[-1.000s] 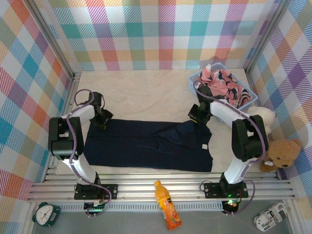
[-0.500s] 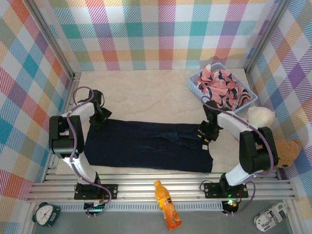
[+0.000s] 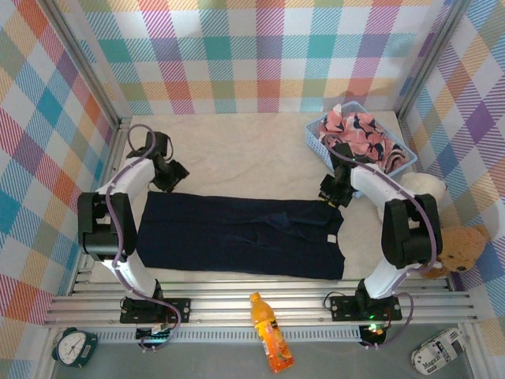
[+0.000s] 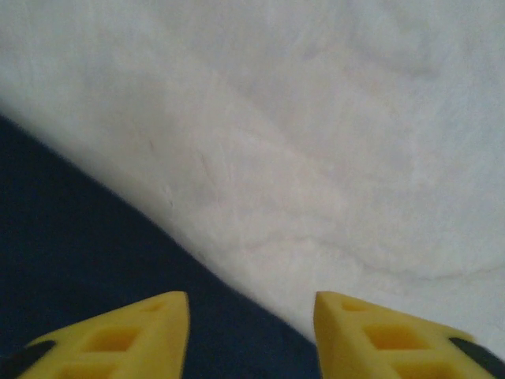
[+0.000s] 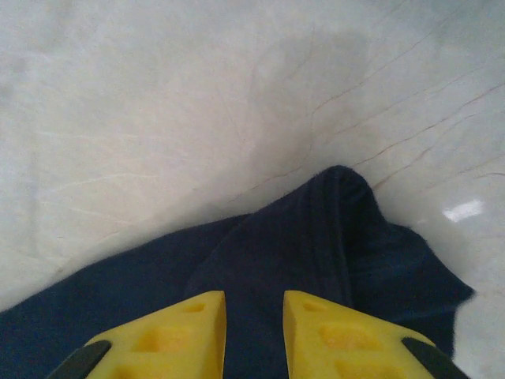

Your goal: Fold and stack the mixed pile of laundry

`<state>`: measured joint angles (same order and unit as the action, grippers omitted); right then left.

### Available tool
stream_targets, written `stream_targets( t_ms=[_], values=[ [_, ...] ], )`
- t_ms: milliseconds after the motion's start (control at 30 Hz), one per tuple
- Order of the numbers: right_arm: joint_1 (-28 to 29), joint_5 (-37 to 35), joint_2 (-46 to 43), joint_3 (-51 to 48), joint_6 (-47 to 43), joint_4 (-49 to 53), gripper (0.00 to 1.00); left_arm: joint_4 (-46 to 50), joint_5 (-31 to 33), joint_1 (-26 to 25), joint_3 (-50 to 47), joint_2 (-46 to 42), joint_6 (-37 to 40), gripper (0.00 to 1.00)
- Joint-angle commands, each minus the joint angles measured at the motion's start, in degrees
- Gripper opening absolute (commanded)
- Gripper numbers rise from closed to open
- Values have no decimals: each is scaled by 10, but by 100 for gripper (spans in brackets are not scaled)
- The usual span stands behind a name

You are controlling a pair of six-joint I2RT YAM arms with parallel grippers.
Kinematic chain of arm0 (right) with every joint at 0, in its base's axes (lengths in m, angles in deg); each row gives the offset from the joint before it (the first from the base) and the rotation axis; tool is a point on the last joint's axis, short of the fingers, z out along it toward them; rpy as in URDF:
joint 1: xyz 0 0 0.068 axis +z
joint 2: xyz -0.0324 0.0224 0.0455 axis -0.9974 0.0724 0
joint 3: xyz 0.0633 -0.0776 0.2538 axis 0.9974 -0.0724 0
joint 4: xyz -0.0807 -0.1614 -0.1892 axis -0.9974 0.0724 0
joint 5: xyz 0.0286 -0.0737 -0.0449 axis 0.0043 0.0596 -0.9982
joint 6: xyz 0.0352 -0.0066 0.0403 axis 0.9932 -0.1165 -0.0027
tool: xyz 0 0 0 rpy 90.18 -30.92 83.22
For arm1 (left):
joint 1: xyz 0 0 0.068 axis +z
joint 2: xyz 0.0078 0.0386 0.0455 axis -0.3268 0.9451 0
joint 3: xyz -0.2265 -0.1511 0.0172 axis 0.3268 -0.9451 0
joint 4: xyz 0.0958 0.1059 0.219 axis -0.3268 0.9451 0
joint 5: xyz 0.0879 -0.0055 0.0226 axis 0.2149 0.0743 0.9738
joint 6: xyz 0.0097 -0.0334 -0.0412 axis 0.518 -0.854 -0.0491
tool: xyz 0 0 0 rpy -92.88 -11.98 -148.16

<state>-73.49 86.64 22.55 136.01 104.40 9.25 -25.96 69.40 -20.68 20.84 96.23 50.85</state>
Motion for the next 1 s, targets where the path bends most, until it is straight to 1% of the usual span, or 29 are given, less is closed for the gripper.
stream_targets(
  t_ms=[0, 67, 133, 200, 267, 367, 433, 500, 533, 600, 667, 733, 767, 867, 967],
  values=[
    [2, 22, 32, -15, 27, -24, 22, -24, -24, -3, -39, 20, -25, 37],
    [0, -1, 53, -11, 46, -8, 17, -34, -13, -3, -46, 41, -41, 32],
    [-4, -34, 69, -7, 68, 7, 15, -27, 16, -3, -46, 54, -51, 28],
    [-18, -55, 78, -12, 85, 10, 14, -12, 54, -1, -45, 64, -56, 28],
    [-39, -60, 84, -19, 97, 12, 14, 8, 84, 8, -46, 72, -64, 28],
    [-63, -70, 82, -25, 98, 19, 14, 24, 109, 21, -55, 73, -67, 28],
    [-64, -81, 73, -23, 86, 26, 14, 33, 125, 24, -58, 63, -60, 28],
    [-64, -71, 59, -21, 65, 17, 16, 37, 131, 23, -58, 48, -48, 29],
    [-59, -60, 50, -18, 51, 11, 18, 38, 128, 23, -56, 40, -41, 30],
    [-42, -45, 39, 3, 21, 15, 22, 45, 109, 22, -44, 25, -25, 37],
    [-6, -45, 35, 41, -11, 43, 28, 62, 82, 16, -21, 12, -1, 48],
    [32, -54, 34, 70, -29, 74, 33, 85, 62, 5, 3, 1, 20, 57],
    [50, -54, 33, 78, -34, 85, 35, 94, 55, -3, 11, -4, 28, 59],
    [91, -41, 38, 82, -34, 97, 38, 102, 35, -23, 12, -15, 28, 62],
    [119, -26, 59, 79, -32, 86, 40, 71, 17, -39, -25, -18, 1, 61]
  ],
)
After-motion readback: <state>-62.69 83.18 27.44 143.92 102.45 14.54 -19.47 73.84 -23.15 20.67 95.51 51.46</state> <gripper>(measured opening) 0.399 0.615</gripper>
